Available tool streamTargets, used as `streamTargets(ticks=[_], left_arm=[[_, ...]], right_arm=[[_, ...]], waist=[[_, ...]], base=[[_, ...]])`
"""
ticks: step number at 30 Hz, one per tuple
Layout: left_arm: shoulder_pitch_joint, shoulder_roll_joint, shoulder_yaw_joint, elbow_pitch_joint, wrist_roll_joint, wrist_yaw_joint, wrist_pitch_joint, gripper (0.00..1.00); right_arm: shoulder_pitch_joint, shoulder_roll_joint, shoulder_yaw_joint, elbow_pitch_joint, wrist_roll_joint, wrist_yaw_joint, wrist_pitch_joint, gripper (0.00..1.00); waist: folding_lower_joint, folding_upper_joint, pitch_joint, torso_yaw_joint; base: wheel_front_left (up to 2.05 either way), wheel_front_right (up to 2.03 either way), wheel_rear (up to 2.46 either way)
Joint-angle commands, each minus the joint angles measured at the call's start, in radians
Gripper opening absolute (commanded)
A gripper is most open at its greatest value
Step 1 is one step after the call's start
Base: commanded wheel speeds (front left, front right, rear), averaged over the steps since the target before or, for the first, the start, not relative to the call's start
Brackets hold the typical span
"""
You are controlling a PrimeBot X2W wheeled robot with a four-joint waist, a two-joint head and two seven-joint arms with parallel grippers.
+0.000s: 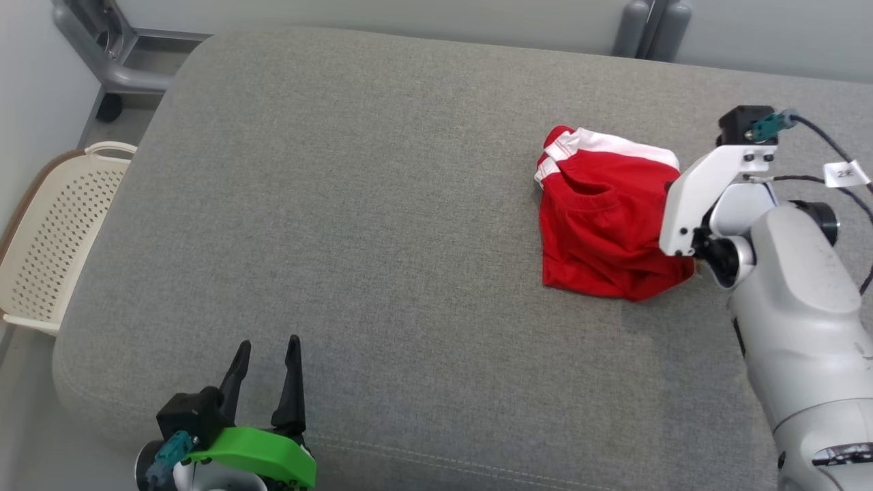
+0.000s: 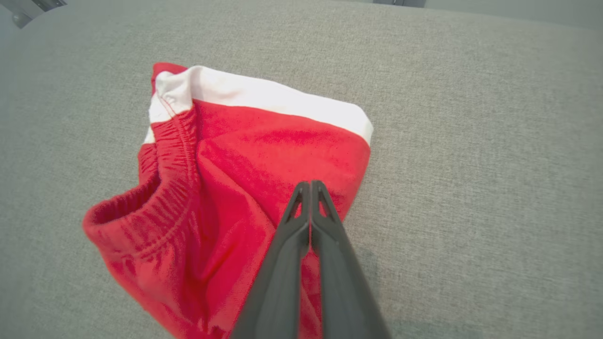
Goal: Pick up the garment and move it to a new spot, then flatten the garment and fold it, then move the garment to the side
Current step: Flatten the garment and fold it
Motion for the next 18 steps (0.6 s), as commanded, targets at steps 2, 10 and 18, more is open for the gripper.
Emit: streamTargets(ticks=[2, 10, 18], left_arm=[[-0.002, 0.003, -0.004, 0.000, -0.001, -0.002, -0.003, 1.00], [-0.010, 0.000, -0.014, 0.008, -0.008, -0.002, -0.003, 1.00], [0.009, -0.001, -0.012, 0.015, -0.009, 0.002, -0.003, 1.00]], right_arm=[[0.032, 0.021, 0.022, -0.014, 0.010, -0.001, -0.003, 0.00], [0.066, 0.068, 0.104, -0.026, 0.031, -0.001, -0.008, 0.00], [0.074, 0.084, 0.172, 0.002, 0.065, -0.001, 0.008, 0.00]], waist=[[0.0000, 0.0000, 0.008, 0.007], [0.0000, 0.0000, 0.011, 0.043], [0.0000, 0.0000, 0.009, 0.073]], base=[[0.00, 0.00, 0.00], [0.00, 0.00, 0.00], [0.00, 0.00, 0.00]])
